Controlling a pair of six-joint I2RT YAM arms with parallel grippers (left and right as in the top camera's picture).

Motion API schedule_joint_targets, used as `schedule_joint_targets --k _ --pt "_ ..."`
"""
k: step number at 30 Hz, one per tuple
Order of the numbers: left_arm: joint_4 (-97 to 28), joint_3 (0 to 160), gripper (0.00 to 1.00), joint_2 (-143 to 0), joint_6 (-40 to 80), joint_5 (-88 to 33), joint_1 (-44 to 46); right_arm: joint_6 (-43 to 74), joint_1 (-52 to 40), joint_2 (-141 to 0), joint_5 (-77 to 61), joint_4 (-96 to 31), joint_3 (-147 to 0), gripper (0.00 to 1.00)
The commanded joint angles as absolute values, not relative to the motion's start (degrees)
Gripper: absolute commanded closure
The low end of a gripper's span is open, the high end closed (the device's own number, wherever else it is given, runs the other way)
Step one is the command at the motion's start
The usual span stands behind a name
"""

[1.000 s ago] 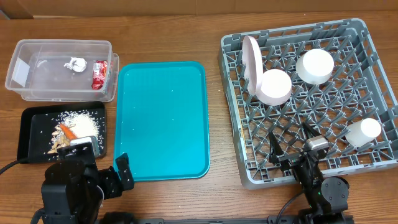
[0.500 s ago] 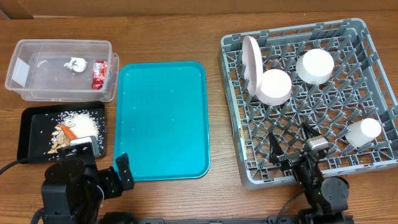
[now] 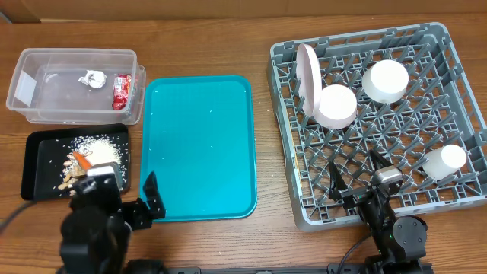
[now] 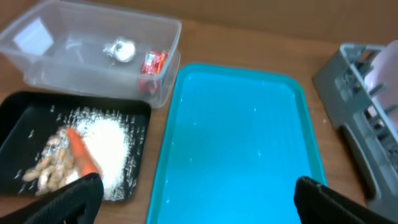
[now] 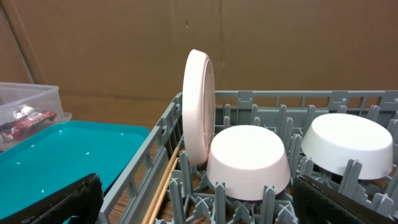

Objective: Sort waste into correct bins and load items into the dishwasher

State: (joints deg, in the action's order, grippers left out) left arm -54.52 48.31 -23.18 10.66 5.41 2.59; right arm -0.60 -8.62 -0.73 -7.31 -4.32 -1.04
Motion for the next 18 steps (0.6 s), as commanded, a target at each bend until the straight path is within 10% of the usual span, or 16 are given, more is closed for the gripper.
schedule_joint_targets --k 1,11,18 --pt "-42.17 34.04 0.0 -13.89 7.7 4.84 2.15 -0.21 -8.38 -0.16 -7.77 -4.01 -0.47 0.0" --pt "1.37 2.2 0.0 -0.19 3.62 -0.91 1.21 -0.21 -8.38 -0.16 -7.77 -4.01 -0.47 0.0" --pt "-4.25 0.27 0.0 -0.19 5.13 -2.39 -0.25 -0.21 -8.38 -0.16 -7.77 -4.01 -0.47 0.0"
